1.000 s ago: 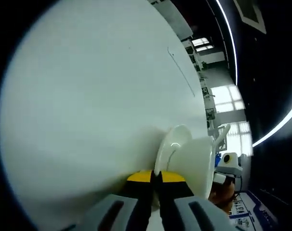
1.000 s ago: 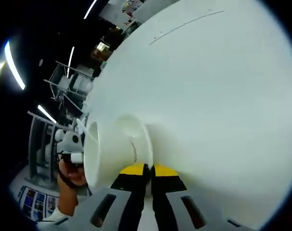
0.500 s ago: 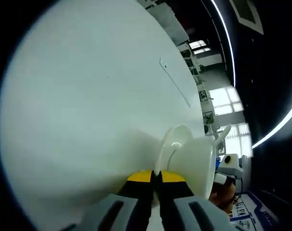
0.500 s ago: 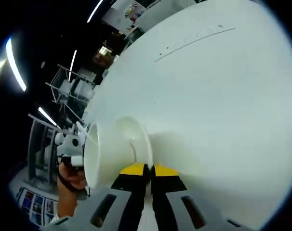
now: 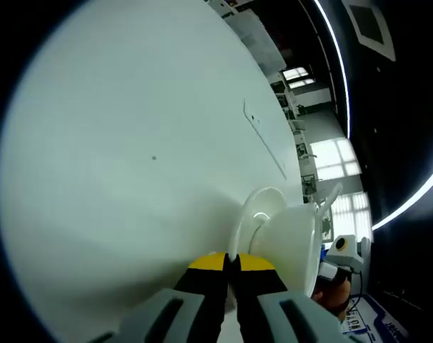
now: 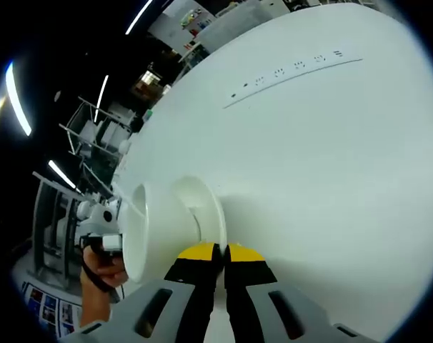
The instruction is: Tidy tabletop coffee trays, cups and spoons，present forward
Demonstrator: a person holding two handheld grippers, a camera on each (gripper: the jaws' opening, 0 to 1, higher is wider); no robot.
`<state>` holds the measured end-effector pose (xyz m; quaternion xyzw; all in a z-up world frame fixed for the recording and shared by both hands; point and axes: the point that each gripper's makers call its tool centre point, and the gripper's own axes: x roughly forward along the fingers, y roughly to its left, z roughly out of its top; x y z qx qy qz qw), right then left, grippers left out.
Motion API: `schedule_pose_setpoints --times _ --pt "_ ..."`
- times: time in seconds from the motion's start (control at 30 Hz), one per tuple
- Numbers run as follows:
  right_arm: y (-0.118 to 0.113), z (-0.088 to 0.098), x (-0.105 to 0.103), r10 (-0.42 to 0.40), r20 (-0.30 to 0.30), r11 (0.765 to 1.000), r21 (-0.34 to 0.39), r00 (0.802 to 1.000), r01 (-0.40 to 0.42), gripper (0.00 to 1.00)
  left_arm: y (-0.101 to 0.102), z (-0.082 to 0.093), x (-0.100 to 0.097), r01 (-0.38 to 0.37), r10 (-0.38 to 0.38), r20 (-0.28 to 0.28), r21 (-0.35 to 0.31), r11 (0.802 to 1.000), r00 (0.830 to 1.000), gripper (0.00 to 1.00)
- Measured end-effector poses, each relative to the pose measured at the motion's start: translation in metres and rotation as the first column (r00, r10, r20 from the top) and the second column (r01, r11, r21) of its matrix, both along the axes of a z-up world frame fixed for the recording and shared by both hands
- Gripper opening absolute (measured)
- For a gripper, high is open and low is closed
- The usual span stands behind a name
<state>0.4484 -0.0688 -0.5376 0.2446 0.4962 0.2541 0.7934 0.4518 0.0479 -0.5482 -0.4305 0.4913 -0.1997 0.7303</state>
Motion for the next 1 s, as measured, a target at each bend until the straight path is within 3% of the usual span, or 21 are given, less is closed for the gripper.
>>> schedule_pose_setpoints --times 0.2,0.4,1.0 --pt "0.004 -0.007 0.014 -0.043 -0.018 0.998 0.037 0.999 0.044 0.05 0.009 -0.004 0.023 -0.044 0.044 -0.008 0.016 0.999 0.999 0.06" --pt "0.004 -0.012 0.02 -0.078 -0.027 0.996 0.038 0.997 0.079 0.05 0.007 -0.01 0.027 -0.08 0.08 -0.01 0.021 0.997 0.997 0.06" --pt "0.0 -0.024 0.024 -0.088 0.01 0.996 -0.009 0.996 0.089 0.06 -0.003 -0.017 0.018 -0.117 0.117 0.013 0.034 0.993 0.993 0.06"
